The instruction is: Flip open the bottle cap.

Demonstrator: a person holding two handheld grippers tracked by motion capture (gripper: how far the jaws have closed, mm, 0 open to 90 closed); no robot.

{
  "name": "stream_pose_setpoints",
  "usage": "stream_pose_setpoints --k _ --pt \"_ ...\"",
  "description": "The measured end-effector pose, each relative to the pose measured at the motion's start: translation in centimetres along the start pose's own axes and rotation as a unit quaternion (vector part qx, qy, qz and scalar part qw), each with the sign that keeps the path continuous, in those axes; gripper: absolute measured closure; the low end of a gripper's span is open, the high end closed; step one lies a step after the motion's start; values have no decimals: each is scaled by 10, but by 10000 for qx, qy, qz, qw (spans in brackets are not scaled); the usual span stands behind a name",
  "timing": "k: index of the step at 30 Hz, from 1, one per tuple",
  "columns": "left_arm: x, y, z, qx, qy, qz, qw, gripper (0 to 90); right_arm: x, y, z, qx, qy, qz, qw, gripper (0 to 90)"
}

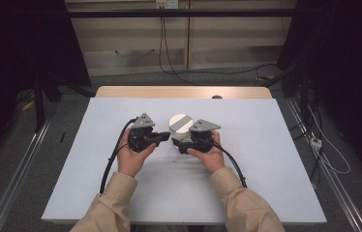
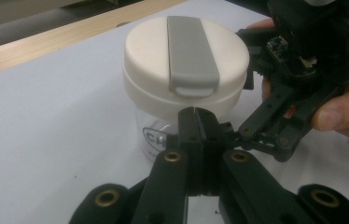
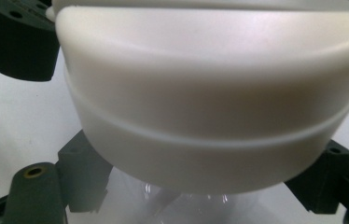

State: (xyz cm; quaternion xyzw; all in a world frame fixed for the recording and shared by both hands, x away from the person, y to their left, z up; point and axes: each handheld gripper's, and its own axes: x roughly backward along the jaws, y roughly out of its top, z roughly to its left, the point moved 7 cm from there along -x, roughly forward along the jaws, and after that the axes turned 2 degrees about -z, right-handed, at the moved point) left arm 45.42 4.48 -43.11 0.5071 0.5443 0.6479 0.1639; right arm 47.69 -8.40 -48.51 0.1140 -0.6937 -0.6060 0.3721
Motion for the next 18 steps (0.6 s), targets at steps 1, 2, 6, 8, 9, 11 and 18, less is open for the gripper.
stream_pose_setpoints --k 1,2,6,8,9,11,18 --pt "0 1 0 4 24 -19 10000 900 0 0 0 -1 1 0 10000 189" --pt "-1 1 0 21 35 -60 10000 900 0 0 0 0 1 1 10000 189" --pt "-1 2 1 49 69 6 10000 900 0 0 0 4 0 1 10000 189" --pt "-2 3 1 25 87 -23 10000 900 0 0 0 7 -7 6 10000 189" --pt "-2 4 0 52 85 -36 9999 900 0 0 0 5 -3 1 10000 189" --pt "-2 4 1 116 148 -46 9998 900 0 0 0 7 -7 8 10000 190" --pt "-3 8 -2 172 103 -93 9998 900 0 -1 0 -2 -7 8 10000 190"
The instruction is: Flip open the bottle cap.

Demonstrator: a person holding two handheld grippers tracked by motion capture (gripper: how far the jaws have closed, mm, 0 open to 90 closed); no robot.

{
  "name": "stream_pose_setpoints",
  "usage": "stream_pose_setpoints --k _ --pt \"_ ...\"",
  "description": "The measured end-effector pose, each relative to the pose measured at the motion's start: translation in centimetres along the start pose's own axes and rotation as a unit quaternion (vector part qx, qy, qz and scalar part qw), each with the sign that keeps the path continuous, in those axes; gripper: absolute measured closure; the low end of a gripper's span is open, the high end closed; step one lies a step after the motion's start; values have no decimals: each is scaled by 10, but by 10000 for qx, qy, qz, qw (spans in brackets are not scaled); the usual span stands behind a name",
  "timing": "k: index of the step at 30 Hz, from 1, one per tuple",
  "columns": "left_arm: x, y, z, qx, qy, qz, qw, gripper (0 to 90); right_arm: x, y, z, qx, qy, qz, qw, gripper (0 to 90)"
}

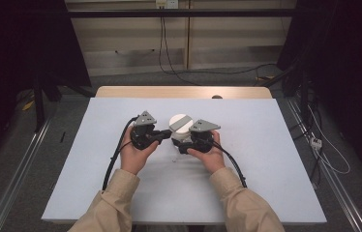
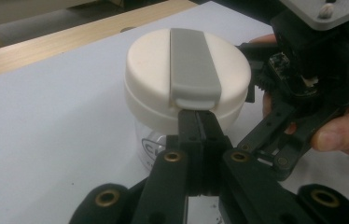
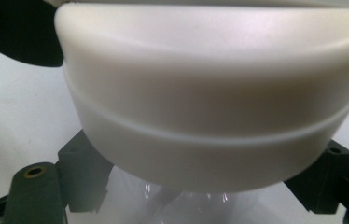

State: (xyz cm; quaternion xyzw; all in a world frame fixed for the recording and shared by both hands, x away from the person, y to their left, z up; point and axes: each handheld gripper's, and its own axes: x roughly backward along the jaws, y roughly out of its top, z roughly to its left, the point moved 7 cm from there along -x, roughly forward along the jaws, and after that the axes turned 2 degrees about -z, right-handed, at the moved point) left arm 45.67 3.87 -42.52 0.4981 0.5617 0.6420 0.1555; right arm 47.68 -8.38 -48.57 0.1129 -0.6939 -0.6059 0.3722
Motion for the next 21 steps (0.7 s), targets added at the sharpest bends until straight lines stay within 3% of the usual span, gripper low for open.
stream_pose_setpoints --k 21 --pt "2 29 -1 -62 61 -86 9999 900 0 -1 0 20 -10 21 10000 189"
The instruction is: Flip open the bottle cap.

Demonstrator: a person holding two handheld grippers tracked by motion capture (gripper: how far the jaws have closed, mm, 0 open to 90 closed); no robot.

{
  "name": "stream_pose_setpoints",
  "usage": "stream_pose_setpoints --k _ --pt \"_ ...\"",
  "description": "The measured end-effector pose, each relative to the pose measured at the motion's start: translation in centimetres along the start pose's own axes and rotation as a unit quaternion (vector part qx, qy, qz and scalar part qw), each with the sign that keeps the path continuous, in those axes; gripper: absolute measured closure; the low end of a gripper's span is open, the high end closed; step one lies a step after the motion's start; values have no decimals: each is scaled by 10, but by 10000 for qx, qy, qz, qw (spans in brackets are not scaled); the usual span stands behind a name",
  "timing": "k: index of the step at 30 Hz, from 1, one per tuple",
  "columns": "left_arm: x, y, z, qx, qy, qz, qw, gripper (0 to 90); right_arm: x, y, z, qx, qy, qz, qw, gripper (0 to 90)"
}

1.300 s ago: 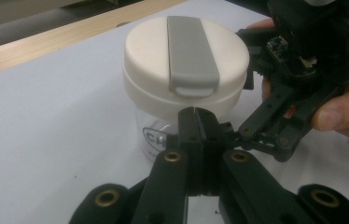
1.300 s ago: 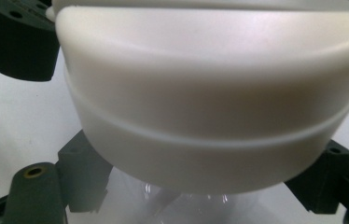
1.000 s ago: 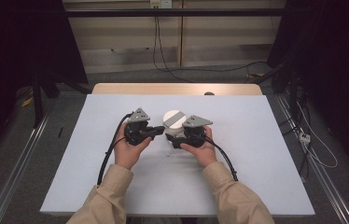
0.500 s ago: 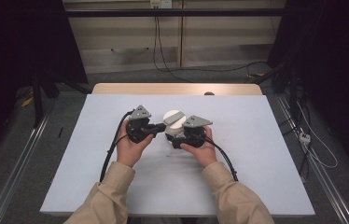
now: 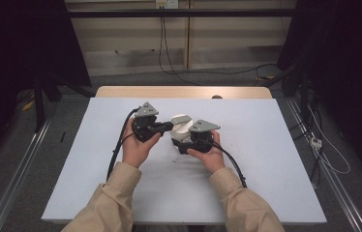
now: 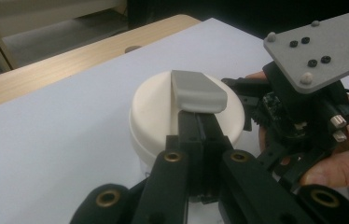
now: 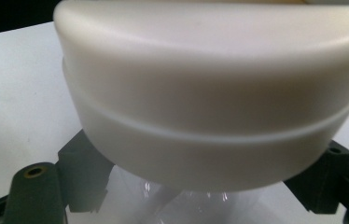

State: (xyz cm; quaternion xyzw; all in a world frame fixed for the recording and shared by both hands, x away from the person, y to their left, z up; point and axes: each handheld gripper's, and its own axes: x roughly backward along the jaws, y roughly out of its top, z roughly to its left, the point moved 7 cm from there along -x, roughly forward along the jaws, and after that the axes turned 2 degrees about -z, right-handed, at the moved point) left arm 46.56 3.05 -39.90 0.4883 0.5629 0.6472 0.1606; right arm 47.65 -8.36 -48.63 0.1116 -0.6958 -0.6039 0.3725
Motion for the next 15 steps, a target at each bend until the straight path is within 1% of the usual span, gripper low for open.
stream_pose_setpoints --k 4,5,8,11,15 --pt "-1 2 1 13 -14 12 10000 900 0 0 0 1 -2 2 10000 190" --pt "-2 3 0 47 -26 -25 10000 900 0 0 0 -4 -3 1 10000 189" --pt "-3 5 0 16 -12 -20 10000 900 0 0 0 2 -1 2 10000 190" --pt "-4 7 0 27 -24 -3 10000 900 0 0 0 -5 -3 3 10000 190" --pt "-7 10 -1 47 -39 -49 10000 900 0 0 0 -7 -4 3 10000 190"
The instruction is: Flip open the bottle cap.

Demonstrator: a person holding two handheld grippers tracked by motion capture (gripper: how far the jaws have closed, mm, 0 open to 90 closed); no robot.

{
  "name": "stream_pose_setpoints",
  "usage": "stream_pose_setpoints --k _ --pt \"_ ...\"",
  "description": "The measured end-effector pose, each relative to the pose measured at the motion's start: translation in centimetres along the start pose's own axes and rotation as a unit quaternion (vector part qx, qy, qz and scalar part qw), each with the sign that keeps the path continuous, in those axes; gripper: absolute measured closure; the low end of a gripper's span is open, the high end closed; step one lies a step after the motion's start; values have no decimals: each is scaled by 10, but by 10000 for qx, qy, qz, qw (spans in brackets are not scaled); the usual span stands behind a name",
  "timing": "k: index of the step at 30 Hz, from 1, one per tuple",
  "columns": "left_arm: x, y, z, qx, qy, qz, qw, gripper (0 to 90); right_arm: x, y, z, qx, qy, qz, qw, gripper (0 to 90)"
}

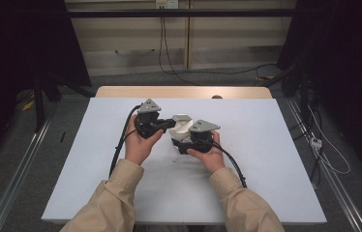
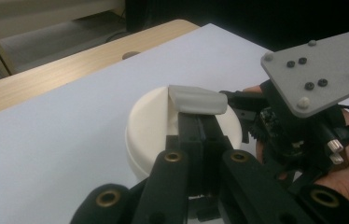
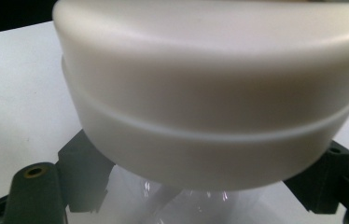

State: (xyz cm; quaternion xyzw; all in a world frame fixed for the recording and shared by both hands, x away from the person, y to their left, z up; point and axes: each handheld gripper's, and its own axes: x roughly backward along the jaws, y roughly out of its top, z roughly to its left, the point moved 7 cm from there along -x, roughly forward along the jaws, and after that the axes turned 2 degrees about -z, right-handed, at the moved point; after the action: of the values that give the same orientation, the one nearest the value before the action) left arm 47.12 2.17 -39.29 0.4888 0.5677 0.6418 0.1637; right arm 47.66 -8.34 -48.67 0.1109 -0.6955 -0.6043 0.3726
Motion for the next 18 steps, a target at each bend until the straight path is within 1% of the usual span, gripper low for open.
stream_pose_setpoints --k 2,3,6,7,8,11,13,16,18 --pt "-1 1 0 25 -10 6 10000 900 0 0 0 3 1 1 10000 190" --pt "-1 2 0 -10 -6 17 10000 900 0 0 0 4 1 3 10000 190" --pt "-3 3 0 -13 4 35 10000 900 0 0 0 1 0 -3 10000 190" --pt "-4 4 0 25 -2 0 10000 900 0 0 0 1 6 -6 10000 190" --pt "-4 4 0 13 -5 38 10000 900 0 0 0 4 5 -2 10000 190" --pt "-6 6 0 -2 5 23 10000 900 0 0 0 -4 8 5 10000 190" --pt "-6 7 0 -47 -1 44 10000 900 0 0 0 -4 9 5 10000 190" --pt "-9 8 -2 -17 -23 9 10000 900 0 0 0 -4 10 6 10000 190" --pt "-9 9 -1 -37 -27 26 10000 900 0 0 0 -5 11 7 10000 190"
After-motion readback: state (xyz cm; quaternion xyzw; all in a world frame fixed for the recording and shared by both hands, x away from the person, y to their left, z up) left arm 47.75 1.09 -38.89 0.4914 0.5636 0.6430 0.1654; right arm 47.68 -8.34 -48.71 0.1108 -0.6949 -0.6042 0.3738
